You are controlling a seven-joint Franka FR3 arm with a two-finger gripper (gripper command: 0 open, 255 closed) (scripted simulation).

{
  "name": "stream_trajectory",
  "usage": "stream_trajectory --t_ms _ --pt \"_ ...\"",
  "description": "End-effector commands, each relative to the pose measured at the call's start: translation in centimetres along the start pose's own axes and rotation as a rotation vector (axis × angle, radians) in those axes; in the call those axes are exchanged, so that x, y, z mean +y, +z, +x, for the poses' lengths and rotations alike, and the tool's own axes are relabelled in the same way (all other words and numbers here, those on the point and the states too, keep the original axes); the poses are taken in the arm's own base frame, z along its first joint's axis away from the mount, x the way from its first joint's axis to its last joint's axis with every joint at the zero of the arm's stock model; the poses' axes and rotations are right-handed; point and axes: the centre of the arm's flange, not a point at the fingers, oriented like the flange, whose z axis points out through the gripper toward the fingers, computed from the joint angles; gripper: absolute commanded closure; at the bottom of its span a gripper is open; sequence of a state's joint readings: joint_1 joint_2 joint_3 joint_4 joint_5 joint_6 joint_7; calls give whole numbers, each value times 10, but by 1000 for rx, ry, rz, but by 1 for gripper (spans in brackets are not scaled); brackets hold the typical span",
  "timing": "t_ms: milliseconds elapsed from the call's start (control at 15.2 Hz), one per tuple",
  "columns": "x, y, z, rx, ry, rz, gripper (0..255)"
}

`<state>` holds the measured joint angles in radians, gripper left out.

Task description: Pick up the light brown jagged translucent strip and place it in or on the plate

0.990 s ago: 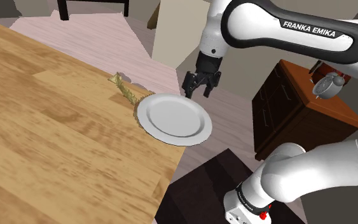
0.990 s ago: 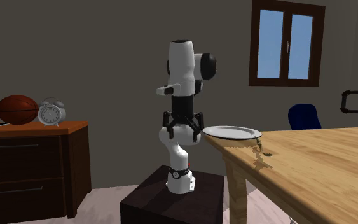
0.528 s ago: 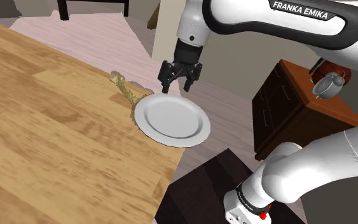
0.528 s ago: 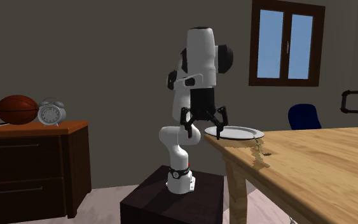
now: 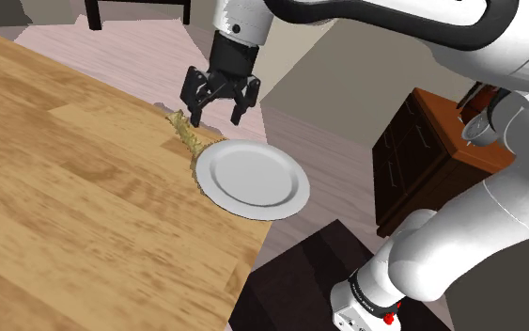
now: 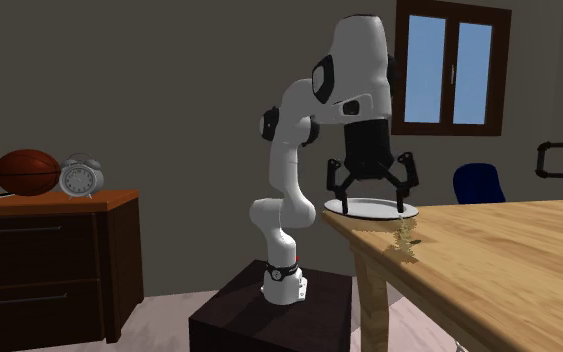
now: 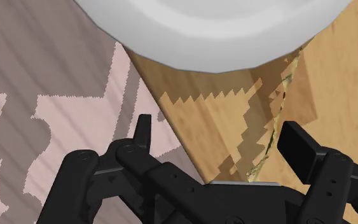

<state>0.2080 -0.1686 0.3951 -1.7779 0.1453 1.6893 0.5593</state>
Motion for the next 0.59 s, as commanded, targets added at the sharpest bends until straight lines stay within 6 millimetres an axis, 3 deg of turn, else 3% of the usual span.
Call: stream_trajectory --t_ms 0,198,528 --pt "-22 -8 4 11 -9 16 0" --pt "-55 -18 11 29 -23 37 0" --pt "-56 8 12 29 -23 37 0"
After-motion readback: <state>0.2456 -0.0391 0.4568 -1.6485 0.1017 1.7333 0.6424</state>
